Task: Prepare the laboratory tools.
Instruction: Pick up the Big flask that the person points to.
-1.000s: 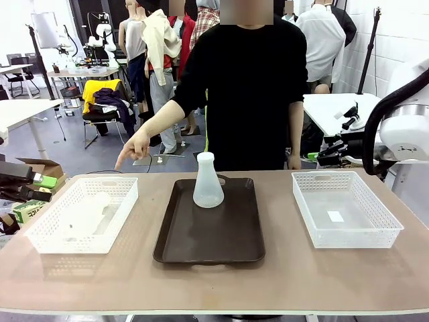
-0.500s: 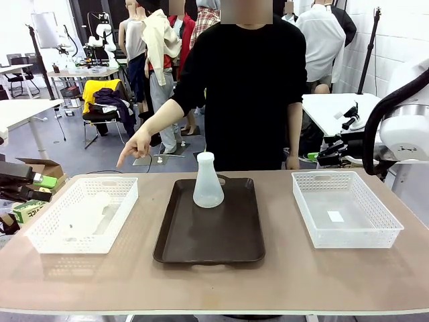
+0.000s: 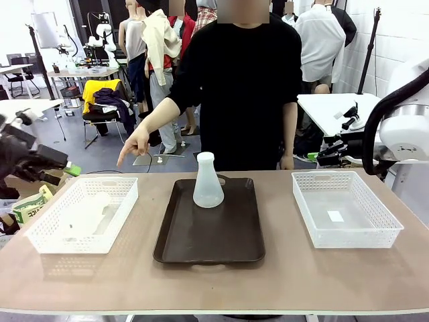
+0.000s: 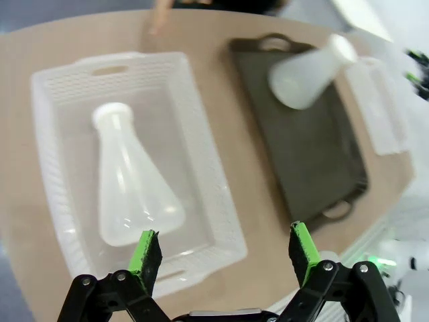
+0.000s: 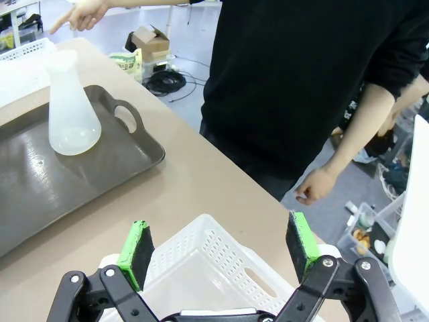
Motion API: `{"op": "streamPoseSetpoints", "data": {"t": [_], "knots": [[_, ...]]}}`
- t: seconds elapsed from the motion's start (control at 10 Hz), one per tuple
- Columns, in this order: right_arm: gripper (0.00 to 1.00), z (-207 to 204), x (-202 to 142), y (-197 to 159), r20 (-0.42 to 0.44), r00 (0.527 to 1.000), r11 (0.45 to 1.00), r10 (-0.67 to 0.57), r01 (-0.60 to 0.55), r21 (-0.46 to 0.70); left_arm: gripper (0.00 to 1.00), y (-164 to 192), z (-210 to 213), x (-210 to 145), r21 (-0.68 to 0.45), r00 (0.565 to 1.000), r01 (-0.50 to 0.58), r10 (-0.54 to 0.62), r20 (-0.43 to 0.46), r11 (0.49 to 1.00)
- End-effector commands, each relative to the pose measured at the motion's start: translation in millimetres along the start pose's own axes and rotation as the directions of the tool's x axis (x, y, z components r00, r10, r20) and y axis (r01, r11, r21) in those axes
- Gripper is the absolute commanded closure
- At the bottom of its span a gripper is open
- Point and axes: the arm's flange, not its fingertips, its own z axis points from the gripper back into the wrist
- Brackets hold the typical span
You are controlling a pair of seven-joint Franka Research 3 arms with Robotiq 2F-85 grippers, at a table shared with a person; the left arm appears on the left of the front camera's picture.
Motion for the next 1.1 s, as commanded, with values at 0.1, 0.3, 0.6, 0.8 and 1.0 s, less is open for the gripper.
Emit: {"op": "streamPoseSetpoints", "data": {"t": [0.1,0.3,0.6,0.8,1.0], "knots": [[0.0,1,1,-1,-0.006,1.0,1.0,-0.007,0.007,0.007,0.0,-7,-41,60,0.273,0.962,-0.025,0.097,-0.255,0.962],[0.0,1,1,-1,-0.006,1.0,1.0,-0.007,0.007,0.007,0.0,-2,-73,98,0.369,0.912,-0.031,0.177,-0.37,0.929],[0.0,1,1,-1,-0.006,1.0,1.0,-0.007,0.007,0.007,0.0,14,-112,123,0.381,0.866,0.016,0.177,-0.467,0.924],[0.0,1,1,-1,-0.006,1.0,1.0,-0.007,0.007,0.007,0.0,31,-138,131,0.372,0.86,0.032,0.164,-0.483,0.928],[0.0,1,1,-1,-0.006,1.0,1.0,-0.007,0.007,0.007,0.0,39,-158,128,0.393,0.845,0.052,0.169,-0.507,0.918]]}}
